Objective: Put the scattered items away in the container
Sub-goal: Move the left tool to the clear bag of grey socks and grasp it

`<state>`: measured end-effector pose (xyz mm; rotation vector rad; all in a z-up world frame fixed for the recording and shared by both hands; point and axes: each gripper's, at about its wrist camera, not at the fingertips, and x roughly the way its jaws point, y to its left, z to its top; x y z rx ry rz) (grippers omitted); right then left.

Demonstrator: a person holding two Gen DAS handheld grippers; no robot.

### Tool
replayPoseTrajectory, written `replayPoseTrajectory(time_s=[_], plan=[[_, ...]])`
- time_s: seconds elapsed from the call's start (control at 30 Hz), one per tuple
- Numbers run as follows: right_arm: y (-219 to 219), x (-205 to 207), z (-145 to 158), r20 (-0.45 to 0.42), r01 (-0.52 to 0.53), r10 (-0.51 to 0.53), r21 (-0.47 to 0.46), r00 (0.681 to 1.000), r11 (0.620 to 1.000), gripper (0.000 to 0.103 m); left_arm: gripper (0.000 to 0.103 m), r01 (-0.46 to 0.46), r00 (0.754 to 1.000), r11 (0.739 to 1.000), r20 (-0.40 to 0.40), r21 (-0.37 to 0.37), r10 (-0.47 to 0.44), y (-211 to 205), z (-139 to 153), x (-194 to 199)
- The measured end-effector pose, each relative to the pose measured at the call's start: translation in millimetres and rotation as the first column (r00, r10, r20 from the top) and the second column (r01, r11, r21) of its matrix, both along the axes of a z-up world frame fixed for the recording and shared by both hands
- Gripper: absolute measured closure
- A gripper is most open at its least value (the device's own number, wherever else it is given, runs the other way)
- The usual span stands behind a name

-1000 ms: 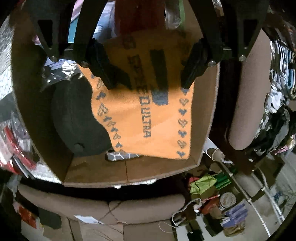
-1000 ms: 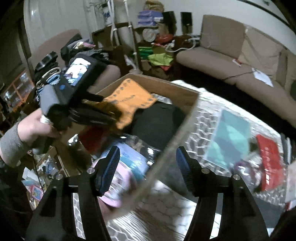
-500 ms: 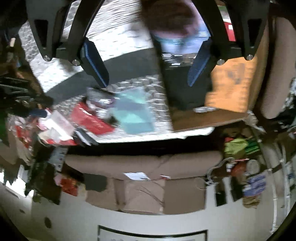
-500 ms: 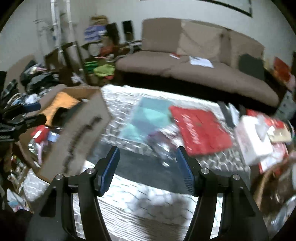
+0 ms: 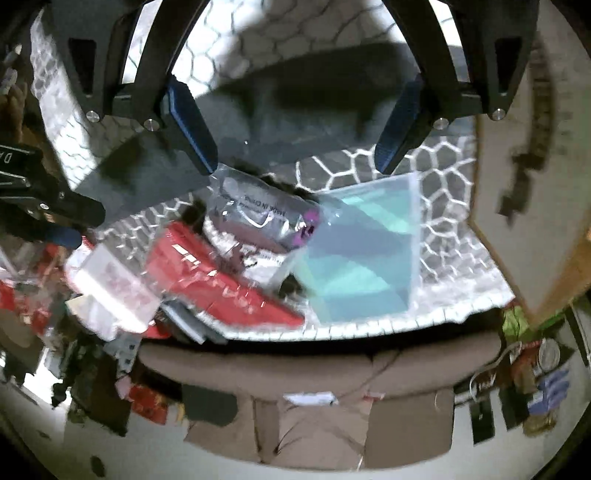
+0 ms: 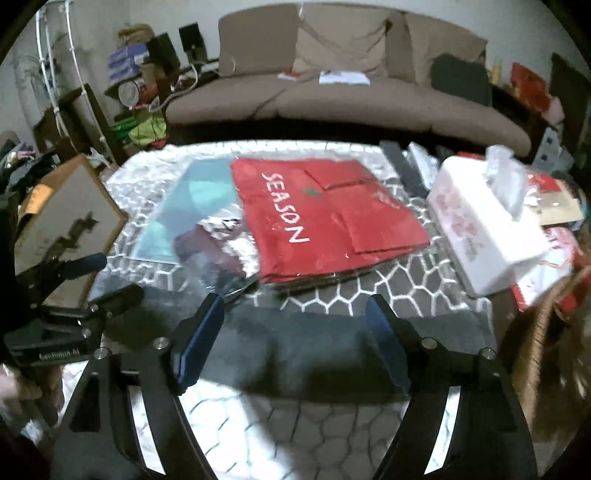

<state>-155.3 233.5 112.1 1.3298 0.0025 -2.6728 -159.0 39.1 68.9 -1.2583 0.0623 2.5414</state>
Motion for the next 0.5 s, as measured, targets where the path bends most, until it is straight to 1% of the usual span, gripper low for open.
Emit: replayPoseTrajectory(time_s=[0.07, 0.1, 0.13, 0.2, 0.23, 0.27, 0.3, 0.33, 0.37, 0.4, 0.43, 0.47, 0.5], plan=[[-1, -16, -14, 0.026, -0.017, 0.018, -0.028, 1.000, 0.999, 0.026, 0.015, -0.023, 1.000, 1.000, 0.012, 0.002, 0.023, 8, -11, -12], [0, -26, -24, 0.055, -0.027, 0.031, -0.070, 0.998, 0.997, 0.026, 0.015, -0.040, 0.999, 0.999, 0.018, 0.009, 0.040, 9, -15, -18], [3, -32, -30, 0.073, -0.013, 0.020, -0.103, 0.997, 0.995, 0.026, 0.015, -0.053, 0.998, 0.998, 0.021, 0.019, 0.053, 11, -18, -23], [20, -42, -45, 0.120, 0.060, -0.032, -0.241, 0.992, 0.969, 0.026, 0.015, -0.080, 0.997, 0.996, 0.022, 0.043, 0.079, 11, -20, -32], [32, -44, -53, 0.140, 0.108, -0.064, -0.340, 0.988, 0.934, 0.026, 0.015, -0.093, 0.996, 0.994, 0.013, 0.063, 0.093, 11, -21, -36], [44, -45, -62, 0.174, 0.163, -0.094, -0.441, 0.980, 0.882, 0.026, 0.015, -0.097, 0.995, 0.992, 0.007, 0.079, 0.097, 12, -21, -39], [52, -47, -71, 0.215, 0.208, -0.113, -0.497, 0.970, 0.843, 0.026, 0.015, -0.090, 0.996, 0.992, 0.006, 0.090, 0.089, 14, -23, -42], [60, -50, -82, 0.268, 0.262, -0.132, -0.542, 0.954, 0.799, 0.025, 0.015, -0.078, 0.997, 0.993, 0.006, 0.086, 0.077, 17, -25, -45], [66, -53, -90, 0.301, 0.295, -0.136, -0.580, 0.944, 0.759, 0.024, 0.015, -0.063, 0.998, 0.995, -0.001, 0.073, 0.064, 23, -27, -46], [70, -56, -97, 0.316, 0.312, -0.134, -0.622, 0.939, 0.718, 0.024, 0.015, -0.044, 0.999, 0.997, -0.009, 0.055, 0.045, 28, -29, -46], [73, -59, -100, 0.321, 0.327, -0.144, -0.641, 0.936, 0.694, 0.024, 0.015, -0.027, 0.999, 0.999, -0.021, 0.028, 0.028, 35, -32, -45], [75, -61, -100, 0.320, 0.339, -0.160, -0.647, 0.934, 0.683, 0.024, 0.015, -0.018, 0.999, 1.000, -0.034, 0.018, 0.018, 38, -33, -45], [77, -64, -101, 0.314, 0.345, -0.171, -0.663, 0.934, 0.664, 0.024, 0.015, -0.012, 0.999, 1.000, -0.046, 0.022, 0.013, 39, -33, -44]])
